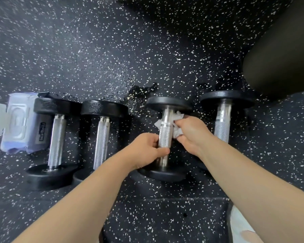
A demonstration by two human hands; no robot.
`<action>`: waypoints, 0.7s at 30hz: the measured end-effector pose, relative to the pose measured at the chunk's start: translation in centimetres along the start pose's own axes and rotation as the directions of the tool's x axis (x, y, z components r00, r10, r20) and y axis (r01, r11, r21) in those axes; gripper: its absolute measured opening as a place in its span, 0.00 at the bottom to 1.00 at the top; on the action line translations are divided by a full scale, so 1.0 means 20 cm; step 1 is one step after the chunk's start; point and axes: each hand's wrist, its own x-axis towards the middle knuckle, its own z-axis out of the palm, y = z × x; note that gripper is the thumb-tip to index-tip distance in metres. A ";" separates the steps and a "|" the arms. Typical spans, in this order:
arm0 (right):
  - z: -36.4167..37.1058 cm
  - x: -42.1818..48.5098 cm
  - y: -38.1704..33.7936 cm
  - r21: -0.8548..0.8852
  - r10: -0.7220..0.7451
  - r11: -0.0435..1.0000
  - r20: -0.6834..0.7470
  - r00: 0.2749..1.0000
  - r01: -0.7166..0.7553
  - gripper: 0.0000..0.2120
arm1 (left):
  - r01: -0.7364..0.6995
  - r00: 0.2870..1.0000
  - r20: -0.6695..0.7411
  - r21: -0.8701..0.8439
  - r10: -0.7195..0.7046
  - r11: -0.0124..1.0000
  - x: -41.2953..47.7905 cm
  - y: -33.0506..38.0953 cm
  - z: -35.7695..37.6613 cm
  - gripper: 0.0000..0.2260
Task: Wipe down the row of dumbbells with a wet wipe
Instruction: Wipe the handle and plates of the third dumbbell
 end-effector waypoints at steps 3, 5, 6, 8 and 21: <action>0.02 -0.06 0.10 -0.215 0.077 0.975 0.055 0.995 -0.064 0.13 | 0.019 0.998 0.058 0.042 -0.021 0.999 -0.02 -0.02 -0.08 0.07; 0.00 -0.10 0.18 -0.337 0.170 0.935 0.152 0.974 -0.110 0.11 | 0.051 0.996 0.074 0.073 -0.056 0.996 -0.03 -0.04 -0.13 0.08; 0.00 -0.11 0.20 -0.361 0.216 0.923 0.199 0.956 -0.134 0.10 | 0.062 0.996 0.057 0.089 -0.067 0.994 -0.04 -0.05 -0.14 0.07; 0.04 -0.11 0.17 -0.352 0.256 0.921 0.220 0.942 -0.168 0.07 | 0.081 0.997 -0.005 0.092 -0.081 0.992 -0.04 -0.08 -0.15 0.09; 0.12 -0.07 0.23 -0.257 0.140 0.961 0.136 0.981 -0.101 0.13 | 0.078 0.995 -0.052 -0.082 -0.083 0.994 -0.05 -0.15 -0.18 0.21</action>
